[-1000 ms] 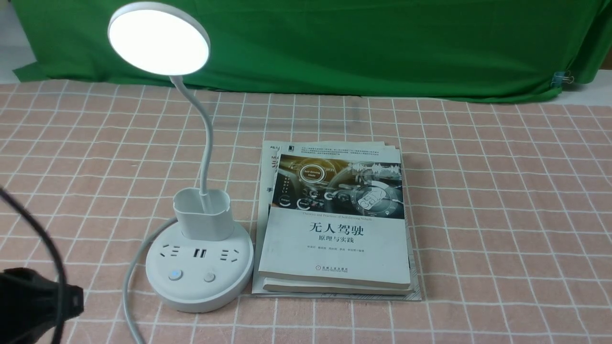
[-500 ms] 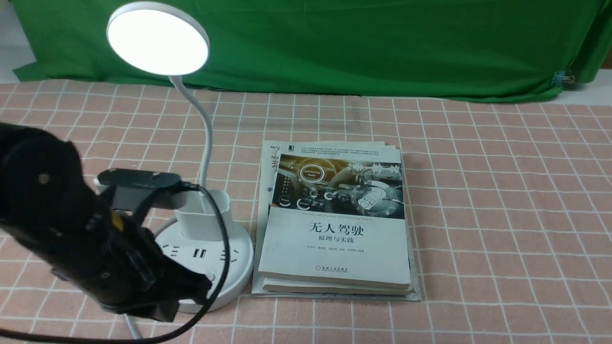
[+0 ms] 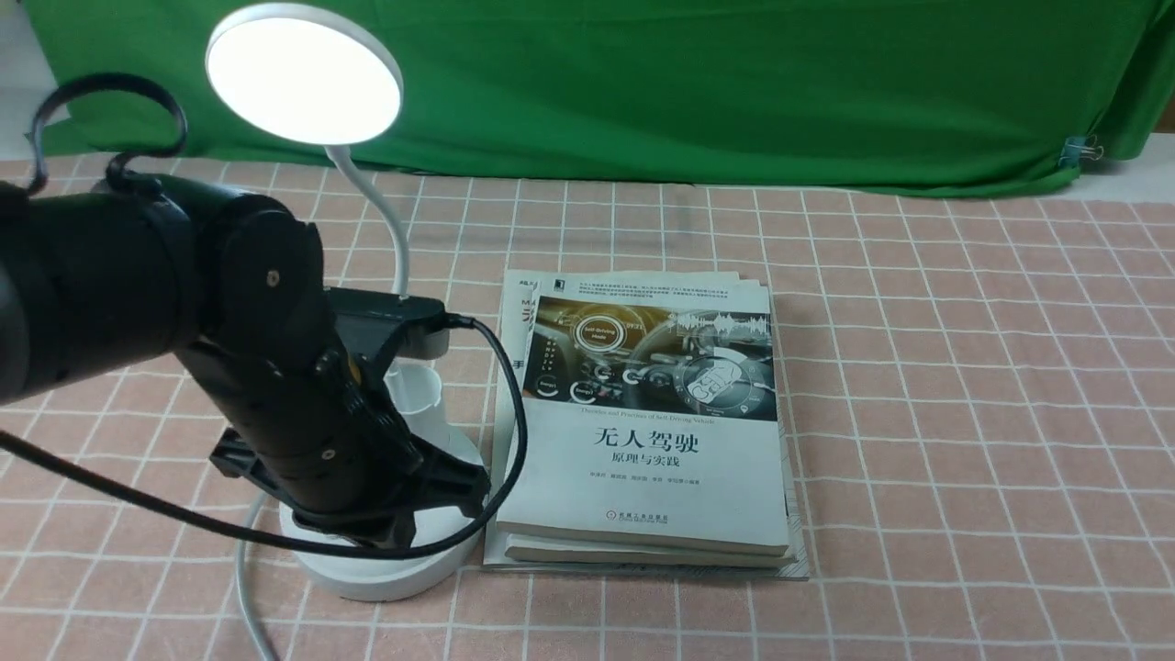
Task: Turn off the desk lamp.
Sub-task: Use the left arm to press the button switch on the lamp holder
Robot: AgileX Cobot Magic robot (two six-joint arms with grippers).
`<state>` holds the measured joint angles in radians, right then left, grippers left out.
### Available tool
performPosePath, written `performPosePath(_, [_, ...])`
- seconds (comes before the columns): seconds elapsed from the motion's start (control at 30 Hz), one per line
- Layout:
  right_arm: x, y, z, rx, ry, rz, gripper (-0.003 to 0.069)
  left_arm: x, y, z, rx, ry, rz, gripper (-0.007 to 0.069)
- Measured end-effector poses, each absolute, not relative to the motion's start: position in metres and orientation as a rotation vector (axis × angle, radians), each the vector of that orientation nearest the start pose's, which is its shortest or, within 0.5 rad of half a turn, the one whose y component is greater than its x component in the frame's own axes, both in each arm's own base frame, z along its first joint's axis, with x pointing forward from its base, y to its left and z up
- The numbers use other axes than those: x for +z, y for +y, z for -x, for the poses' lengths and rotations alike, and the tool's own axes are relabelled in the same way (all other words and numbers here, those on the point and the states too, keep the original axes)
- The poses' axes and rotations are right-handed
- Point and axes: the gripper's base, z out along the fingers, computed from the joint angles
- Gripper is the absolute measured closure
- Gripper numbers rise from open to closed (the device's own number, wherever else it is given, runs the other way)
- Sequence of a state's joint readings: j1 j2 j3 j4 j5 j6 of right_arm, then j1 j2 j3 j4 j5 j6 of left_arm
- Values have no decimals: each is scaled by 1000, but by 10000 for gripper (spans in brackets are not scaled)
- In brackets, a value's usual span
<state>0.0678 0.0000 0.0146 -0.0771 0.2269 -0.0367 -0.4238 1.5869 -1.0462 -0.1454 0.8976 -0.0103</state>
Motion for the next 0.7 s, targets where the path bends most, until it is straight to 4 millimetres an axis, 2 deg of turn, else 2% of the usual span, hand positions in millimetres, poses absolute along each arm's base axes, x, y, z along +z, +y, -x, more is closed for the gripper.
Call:
performPosePath(0.2, [188, 2, -56, -48, 1719, 142, 419, 211, -137, -286, -211, 2916, -500, 620])
performPosePath(0.6, [188, 2, -56, -48, 1719, 142, 419, 203, -138, -289, -189, 2951, -510, 620])
performPosePath(0.7, [188, 2, -56, -48, 1719, 142, 419, 193, -138, -293, -168, 2969, -518, 620])
